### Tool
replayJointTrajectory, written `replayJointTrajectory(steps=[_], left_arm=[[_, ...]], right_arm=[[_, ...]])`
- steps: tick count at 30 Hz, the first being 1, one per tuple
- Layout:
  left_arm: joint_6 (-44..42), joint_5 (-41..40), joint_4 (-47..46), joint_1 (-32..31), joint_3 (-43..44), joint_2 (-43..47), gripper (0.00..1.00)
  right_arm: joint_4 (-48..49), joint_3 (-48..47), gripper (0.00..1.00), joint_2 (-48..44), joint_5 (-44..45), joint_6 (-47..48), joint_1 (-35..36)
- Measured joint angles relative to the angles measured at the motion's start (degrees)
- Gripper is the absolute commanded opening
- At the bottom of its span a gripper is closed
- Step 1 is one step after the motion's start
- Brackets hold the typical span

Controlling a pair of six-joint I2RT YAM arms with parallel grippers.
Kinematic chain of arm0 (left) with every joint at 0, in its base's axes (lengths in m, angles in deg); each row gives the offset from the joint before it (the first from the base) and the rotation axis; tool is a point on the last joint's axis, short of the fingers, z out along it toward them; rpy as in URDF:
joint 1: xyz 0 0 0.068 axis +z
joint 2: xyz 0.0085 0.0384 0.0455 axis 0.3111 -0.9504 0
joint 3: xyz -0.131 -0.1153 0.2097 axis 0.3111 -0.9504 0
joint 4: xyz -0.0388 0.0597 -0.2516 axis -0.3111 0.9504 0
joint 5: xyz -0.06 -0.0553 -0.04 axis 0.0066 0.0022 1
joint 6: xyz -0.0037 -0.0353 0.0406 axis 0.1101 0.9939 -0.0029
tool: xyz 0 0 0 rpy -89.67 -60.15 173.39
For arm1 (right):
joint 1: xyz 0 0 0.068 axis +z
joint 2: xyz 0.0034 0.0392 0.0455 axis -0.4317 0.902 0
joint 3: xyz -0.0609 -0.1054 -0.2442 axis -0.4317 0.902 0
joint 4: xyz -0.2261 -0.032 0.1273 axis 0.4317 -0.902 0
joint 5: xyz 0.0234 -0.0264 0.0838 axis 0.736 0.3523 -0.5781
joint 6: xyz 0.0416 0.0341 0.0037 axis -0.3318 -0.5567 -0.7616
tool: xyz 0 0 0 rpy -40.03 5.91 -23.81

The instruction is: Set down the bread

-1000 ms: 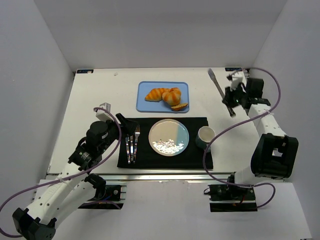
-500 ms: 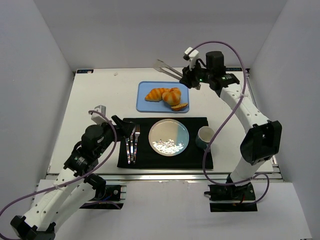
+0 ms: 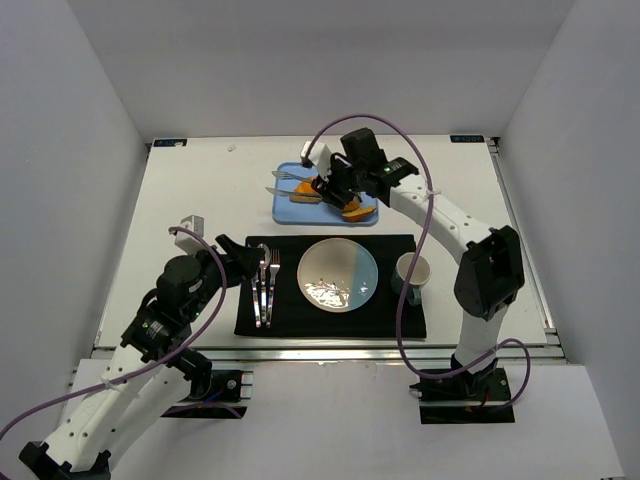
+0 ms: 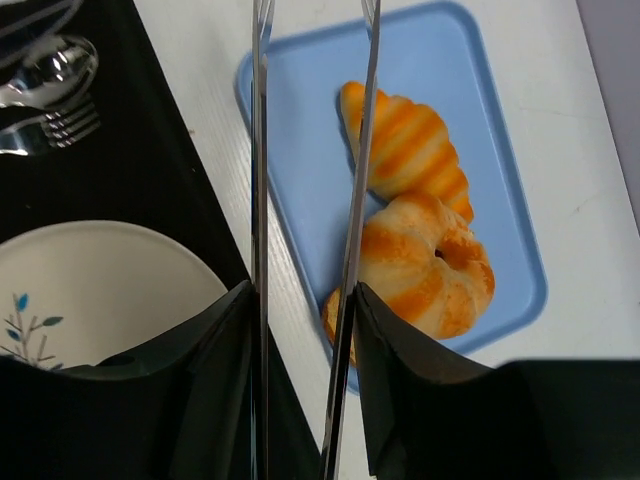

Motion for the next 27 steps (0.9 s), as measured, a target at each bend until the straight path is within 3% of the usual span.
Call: replayJointTrajectory(steps=[15,27], left_arm=[[0.39,-0.39,-0.37,0.0,-0.42,0.72,0.74],[0.42,-0.59,-0.5,0.0,-0.87,1.29,0.74]], right_arm=[[-3.21,-0.44,0.55,1.79,16.7,12.07,2.95],[-3.69,-0.39,0.56,4.98,23.06,14.29,3.63]])
